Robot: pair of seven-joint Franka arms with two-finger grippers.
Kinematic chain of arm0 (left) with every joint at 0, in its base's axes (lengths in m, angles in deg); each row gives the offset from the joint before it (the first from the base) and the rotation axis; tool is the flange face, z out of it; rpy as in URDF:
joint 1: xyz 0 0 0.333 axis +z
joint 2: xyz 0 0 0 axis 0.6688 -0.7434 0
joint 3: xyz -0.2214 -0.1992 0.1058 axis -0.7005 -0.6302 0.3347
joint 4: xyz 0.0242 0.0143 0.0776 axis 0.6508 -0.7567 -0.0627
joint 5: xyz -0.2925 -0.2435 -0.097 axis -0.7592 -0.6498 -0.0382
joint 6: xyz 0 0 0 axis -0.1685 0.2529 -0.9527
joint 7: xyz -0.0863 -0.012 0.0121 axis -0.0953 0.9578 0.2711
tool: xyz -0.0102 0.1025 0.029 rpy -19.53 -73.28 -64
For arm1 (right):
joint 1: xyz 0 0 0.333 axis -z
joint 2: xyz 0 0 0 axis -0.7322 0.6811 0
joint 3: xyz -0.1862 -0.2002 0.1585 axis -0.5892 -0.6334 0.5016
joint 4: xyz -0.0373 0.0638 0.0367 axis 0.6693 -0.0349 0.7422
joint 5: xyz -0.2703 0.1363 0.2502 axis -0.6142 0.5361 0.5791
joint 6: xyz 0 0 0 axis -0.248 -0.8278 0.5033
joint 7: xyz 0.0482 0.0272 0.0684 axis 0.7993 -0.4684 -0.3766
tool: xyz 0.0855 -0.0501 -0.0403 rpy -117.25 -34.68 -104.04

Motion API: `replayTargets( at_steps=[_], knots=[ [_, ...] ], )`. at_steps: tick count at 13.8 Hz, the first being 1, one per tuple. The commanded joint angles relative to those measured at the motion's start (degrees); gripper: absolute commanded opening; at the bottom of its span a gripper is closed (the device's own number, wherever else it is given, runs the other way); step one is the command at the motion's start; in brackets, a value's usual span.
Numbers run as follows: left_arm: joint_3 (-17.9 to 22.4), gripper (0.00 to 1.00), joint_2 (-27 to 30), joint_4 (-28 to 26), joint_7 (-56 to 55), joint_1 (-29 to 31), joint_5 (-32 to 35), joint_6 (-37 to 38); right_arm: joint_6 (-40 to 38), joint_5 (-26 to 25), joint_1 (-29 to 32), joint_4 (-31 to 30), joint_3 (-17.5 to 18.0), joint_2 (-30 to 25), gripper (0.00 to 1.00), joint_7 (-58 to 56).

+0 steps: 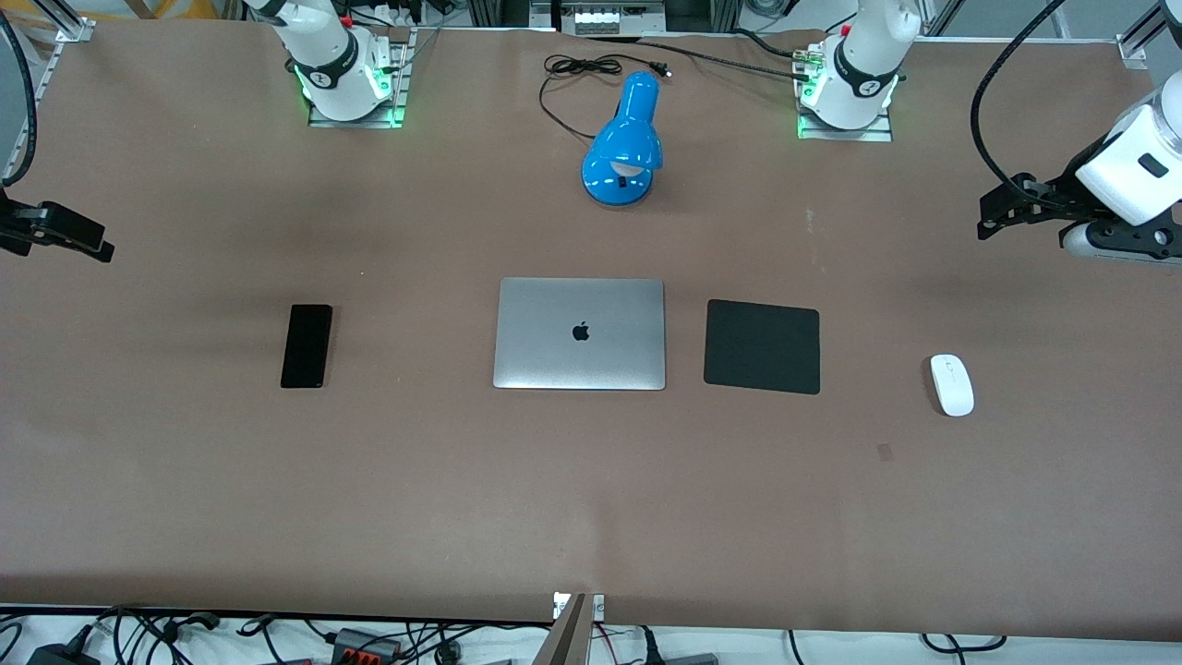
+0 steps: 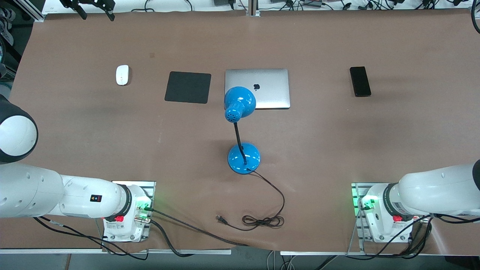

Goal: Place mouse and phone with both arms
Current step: 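Reach the right gripper toward the black phone while the left gripper reaches the mouse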

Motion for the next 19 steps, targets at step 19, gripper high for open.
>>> replayTargets(
  at_steps=[19],
  knots=[
    [-0.1,1.00,-13.5,6.3,1.5,5.4,0.8,2.3,16.2,2.1,-4.0,-2.3,1.2,23.7,1.00,0.9]
  ],
)
